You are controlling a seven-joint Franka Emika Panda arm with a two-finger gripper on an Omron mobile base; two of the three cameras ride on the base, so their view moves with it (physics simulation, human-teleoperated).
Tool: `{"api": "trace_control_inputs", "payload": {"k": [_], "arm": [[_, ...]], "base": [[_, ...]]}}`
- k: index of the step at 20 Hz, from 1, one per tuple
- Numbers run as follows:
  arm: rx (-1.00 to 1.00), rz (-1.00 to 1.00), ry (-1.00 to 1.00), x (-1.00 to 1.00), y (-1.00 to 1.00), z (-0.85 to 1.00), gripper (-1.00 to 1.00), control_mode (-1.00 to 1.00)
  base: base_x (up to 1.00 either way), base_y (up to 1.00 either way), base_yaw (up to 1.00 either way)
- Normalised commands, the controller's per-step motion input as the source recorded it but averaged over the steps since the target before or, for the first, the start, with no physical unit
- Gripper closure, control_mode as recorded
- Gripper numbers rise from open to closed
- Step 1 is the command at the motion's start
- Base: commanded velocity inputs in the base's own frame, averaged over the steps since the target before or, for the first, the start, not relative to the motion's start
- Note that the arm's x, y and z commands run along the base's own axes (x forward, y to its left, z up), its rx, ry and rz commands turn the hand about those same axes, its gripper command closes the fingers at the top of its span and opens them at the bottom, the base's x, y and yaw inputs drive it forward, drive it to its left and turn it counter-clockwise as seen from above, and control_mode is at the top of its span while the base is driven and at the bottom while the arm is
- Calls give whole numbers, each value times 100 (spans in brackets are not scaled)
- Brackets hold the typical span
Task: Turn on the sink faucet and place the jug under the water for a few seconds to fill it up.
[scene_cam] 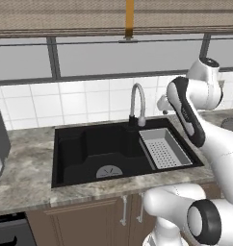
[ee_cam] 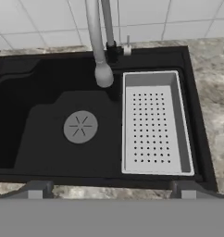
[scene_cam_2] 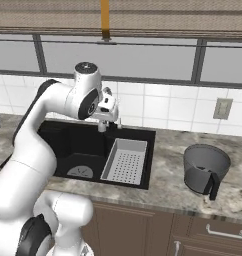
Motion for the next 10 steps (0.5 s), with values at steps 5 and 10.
{"api": "trace_control_inputs", "payload": {"k": [5,10], "arm": [[14,7,-36,26,-88,-46,-100,-100],[14,9,-24,70,-35,-31,-100,-100]], "base": [[0,0,0],[0,0,0]]}}
